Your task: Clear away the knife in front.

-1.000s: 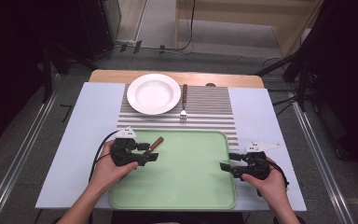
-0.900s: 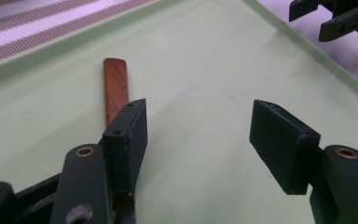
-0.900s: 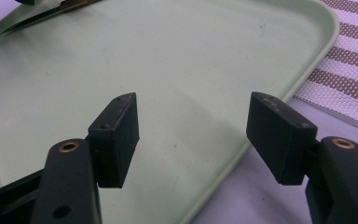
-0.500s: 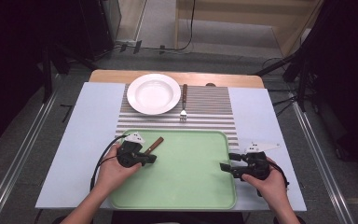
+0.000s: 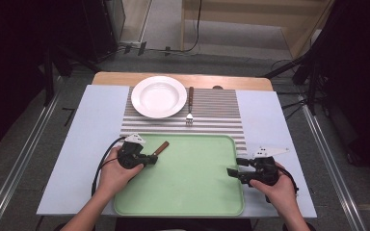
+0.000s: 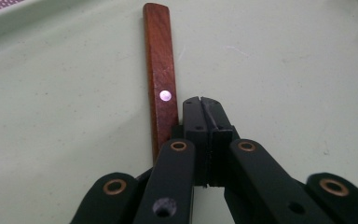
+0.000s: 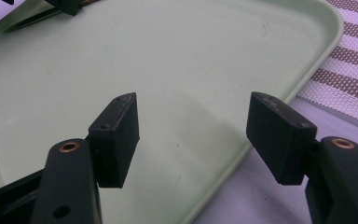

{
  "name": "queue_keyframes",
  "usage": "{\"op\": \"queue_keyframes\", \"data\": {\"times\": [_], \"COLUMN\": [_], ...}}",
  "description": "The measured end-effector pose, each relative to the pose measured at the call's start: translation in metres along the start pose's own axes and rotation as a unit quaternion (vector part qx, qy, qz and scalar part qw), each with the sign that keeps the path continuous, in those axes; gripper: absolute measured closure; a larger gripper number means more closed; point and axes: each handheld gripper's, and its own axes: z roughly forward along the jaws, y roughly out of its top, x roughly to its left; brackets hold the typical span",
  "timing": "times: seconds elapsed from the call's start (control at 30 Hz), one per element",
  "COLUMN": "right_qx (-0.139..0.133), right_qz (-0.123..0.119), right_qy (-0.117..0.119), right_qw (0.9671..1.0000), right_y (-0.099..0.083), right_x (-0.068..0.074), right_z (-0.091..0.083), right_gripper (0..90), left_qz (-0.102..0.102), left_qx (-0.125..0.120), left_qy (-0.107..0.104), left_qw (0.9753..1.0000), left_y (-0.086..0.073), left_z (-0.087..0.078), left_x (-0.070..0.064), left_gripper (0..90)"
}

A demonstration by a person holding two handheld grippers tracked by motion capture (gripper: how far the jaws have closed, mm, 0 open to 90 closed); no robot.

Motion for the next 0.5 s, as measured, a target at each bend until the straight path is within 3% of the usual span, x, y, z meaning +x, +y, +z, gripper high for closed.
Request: {"op": "queue_keyframes", "data": {"times": [0.5], "right_qx": [-0.001], "right_qz": [0.0], "right_qy": [0.002], "right_qw": [1.0], "right_y": [0.0], "right_x": [0.001], "right_z": [0.0], "right_gripper": [33.8], "left_qz": [-0.022], "left_qx": [-0.011], "left_qy": [0.013], "left_qw": [0.9996], "left_y": [-0.004], "left_z": [-0.008], "left_x": [0.014], "left_gripper": [89.3]}}
